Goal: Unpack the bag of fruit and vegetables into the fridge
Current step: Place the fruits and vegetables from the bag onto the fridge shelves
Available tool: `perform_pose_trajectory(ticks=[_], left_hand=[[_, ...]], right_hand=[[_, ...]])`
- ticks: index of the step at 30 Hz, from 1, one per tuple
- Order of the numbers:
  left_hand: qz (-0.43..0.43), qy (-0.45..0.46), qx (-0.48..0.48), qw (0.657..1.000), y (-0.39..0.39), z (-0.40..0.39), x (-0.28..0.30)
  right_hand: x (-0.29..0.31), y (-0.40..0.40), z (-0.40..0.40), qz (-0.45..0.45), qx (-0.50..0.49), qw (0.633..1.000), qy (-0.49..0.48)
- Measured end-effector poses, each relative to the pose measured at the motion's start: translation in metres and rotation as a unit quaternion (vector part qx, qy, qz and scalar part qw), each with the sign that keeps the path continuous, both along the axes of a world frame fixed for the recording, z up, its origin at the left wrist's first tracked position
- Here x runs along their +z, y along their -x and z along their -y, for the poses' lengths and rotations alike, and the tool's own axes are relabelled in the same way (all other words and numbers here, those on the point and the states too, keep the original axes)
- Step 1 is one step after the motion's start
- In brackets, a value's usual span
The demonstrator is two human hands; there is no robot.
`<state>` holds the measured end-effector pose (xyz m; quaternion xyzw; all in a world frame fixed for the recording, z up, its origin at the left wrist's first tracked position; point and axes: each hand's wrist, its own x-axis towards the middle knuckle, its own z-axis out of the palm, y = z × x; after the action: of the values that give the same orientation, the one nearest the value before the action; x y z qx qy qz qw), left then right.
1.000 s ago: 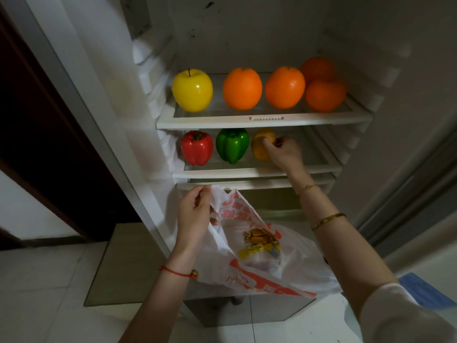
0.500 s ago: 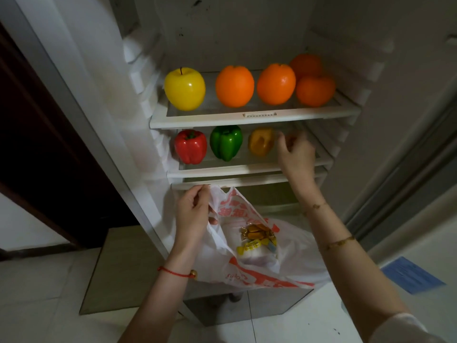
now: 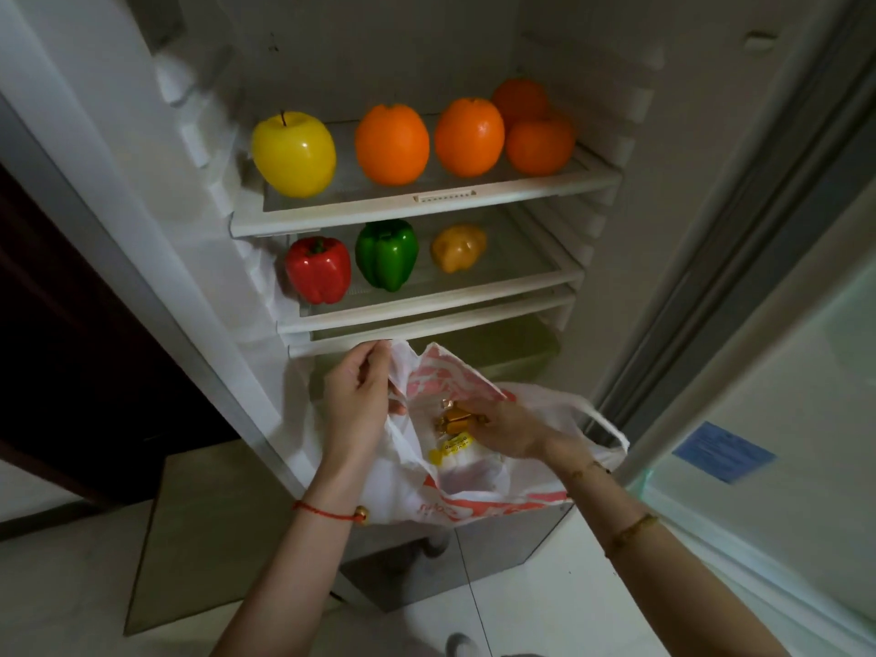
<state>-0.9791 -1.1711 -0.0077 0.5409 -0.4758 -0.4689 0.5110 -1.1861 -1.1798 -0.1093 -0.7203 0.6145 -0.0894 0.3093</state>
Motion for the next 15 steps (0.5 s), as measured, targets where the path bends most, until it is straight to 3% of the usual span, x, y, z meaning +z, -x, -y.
perform_pose_trajectory(ticks=[4,9,15], left_hand=[[0.012,0.013,-0.019,1.000,0.005,-0.002,-0.003],[0.023,0.029,-0.005,0.999,0.007,0.000,-0.012],[0.069,0.096,0.031,0.993,0.012,-0.005,-0.018]], right_hand=[[-0.021,0.018,0.002,-0.065,-0.064,0.994,-0.060],[-0.024,0.030,-0.003,-0.104,-0.125,0.986,-0.024],[-0.026,0.031,0.002,-0.128,-0.113,0.985,0.006]])
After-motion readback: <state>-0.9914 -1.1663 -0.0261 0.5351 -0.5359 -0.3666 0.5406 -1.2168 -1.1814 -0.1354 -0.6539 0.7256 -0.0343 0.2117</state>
